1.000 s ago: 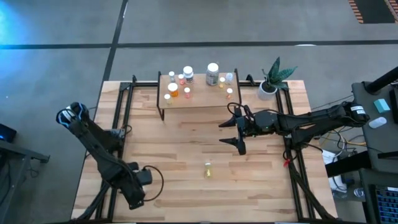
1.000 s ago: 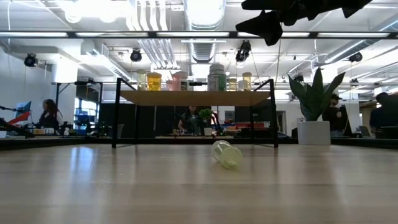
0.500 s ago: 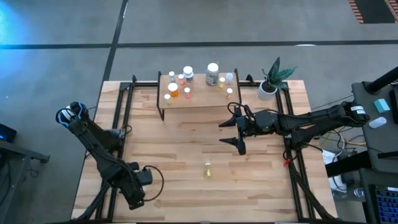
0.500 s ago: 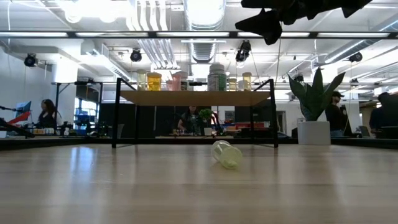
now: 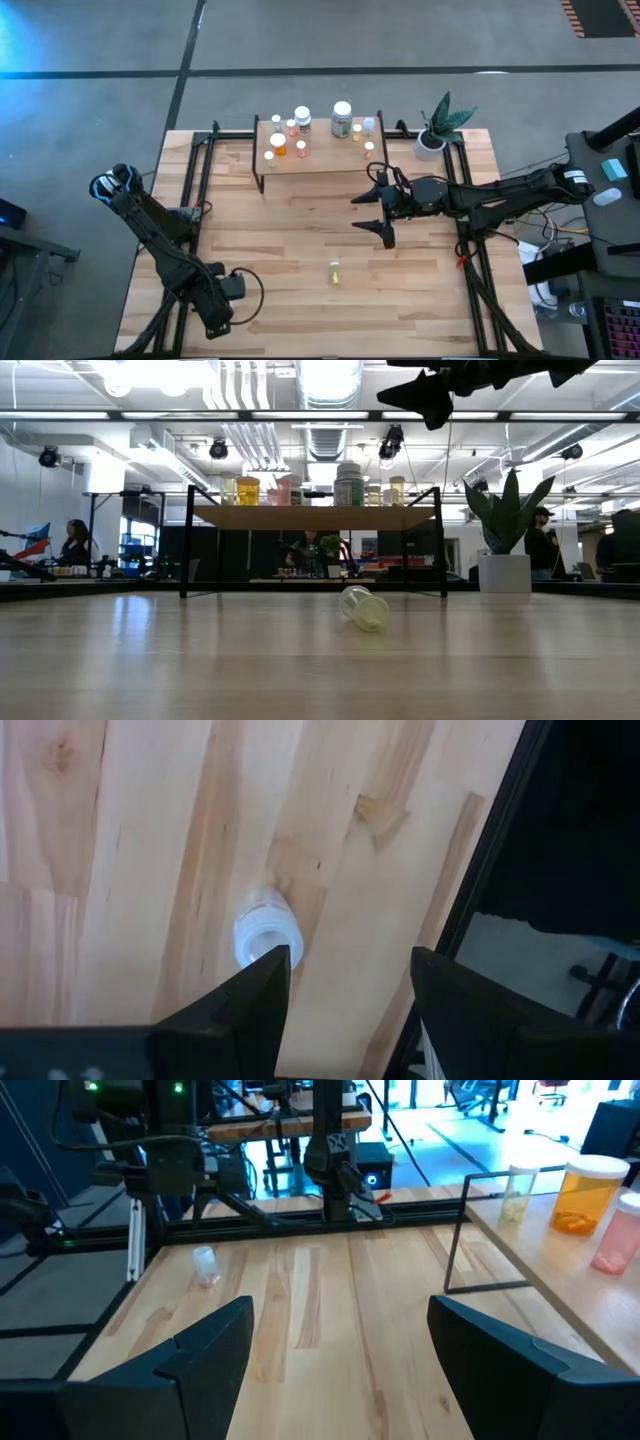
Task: Pick and place medicine bottles onto shelf by color
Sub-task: Put the blue medicine bottle on the shelf
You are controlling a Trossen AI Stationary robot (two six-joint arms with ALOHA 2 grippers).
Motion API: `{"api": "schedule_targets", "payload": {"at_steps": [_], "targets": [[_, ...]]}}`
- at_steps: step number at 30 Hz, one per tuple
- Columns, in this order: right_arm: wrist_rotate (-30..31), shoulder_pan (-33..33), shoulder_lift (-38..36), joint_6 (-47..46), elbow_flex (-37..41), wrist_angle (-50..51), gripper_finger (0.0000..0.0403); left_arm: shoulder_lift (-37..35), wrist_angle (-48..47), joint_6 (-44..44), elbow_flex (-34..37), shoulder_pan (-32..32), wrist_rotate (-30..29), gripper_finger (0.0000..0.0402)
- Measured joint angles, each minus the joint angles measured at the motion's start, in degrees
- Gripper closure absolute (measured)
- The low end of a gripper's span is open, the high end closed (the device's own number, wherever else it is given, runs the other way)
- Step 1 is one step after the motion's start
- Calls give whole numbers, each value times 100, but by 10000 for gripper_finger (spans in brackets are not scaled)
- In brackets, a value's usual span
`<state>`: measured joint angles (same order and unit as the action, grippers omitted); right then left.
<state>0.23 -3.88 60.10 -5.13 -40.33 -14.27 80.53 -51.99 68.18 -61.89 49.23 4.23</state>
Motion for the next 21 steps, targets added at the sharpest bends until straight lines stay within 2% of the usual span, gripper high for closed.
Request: {"api": "schedule_targets", "payload": {"at_steps": [12,21], "targets": [[136,0,0,39,1,-105,115,-2,-77,-11,87,-2,25,210],[131,0,7,-103,10,-87,115,6,509,33,682,-4,172,210]]}}
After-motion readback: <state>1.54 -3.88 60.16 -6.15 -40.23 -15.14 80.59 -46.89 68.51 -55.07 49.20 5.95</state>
